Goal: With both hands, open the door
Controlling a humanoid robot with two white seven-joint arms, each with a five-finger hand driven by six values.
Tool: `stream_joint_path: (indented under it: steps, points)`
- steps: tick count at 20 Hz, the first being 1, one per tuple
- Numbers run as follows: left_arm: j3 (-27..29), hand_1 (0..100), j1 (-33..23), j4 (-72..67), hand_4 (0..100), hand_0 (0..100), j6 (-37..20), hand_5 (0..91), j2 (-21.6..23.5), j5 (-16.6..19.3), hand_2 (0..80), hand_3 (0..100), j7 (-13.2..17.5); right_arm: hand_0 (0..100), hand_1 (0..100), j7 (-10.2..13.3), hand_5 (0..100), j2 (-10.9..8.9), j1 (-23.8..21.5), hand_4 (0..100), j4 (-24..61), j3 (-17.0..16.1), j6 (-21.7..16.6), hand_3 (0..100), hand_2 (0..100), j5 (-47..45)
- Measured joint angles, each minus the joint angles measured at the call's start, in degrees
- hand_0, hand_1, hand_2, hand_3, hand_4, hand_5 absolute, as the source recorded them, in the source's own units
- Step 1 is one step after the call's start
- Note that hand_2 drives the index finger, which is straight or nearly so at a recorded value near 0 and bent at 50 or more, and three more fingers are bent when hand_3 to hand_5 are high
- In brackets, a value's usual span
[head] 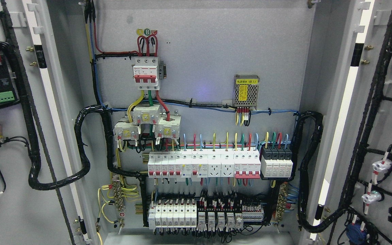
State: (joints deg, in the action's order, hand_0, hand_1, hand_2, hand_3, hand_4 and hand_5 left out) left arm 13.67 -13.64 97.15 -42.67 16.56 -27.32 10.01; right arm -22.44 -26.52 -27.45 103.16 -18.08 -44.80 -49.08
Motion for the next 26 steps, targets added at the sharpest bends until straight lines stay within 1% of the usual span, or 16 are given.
stream_joint_path:
  steps: [2,5,8,13,19,22,26]
  points:
    - [-1.7,39,-0.7,0.8,0,12,5.3,0.0,-0.2,0.2,0.0,0,0.0,12,39,0.0,0,0.02,0.0,0,0.2,0.1,0.0,0,0,0.0]
    - [-4.5,39,-1.5,1.8,0,12,11.8,0.0,-0.4,0.6,0.0,0,-0.1,12,39,0.0,0,0.08,0.3,0,0.4,-0.2,0.0,0,0,0.0]
    - [-6.7,39,-3.0,2.7,0,12,15.4,0.0,-0.9,2.0,0.0,0,-0.1,12,39,0.0,0,0.13,0.5,0,0.6,-0.9,-0.1,0,0,0.0]
    - [-10.0,39,-5.2,3.8,0,12,16.9,0.0,-2.1,4.3,0.0,0,-0.2,12,39,0.2,0,0.17,0.6,0,0.8,-2.0,-0.3,0,0,0.0]
    - [-12.6,39,-6.2,4.6,0,12,17.2,0.0,-3.8,5.5,0.0,0,-0.2,12,39,0.3,0,0.20,0.0,0,1.5,-3.0,-0.3,0,0,0.0]
    - [-13.5,39,-6.2,4.9,0,12,17.2,0.0,-4.7,5.8,0.0,0,0.0,12,39,0.4,0,0.04,-0.9,0,2.7,-2.9,-0.3,0,0,0.0]
    - [-14.4,39,-6.0,5.2,0,12,17.3,0.0,-5.8,6.0,0.0,0,0.1,12,39,0.6,0,-0.14,-1.7,0,4.2,-1.7,-0.3,0,0,0.0]
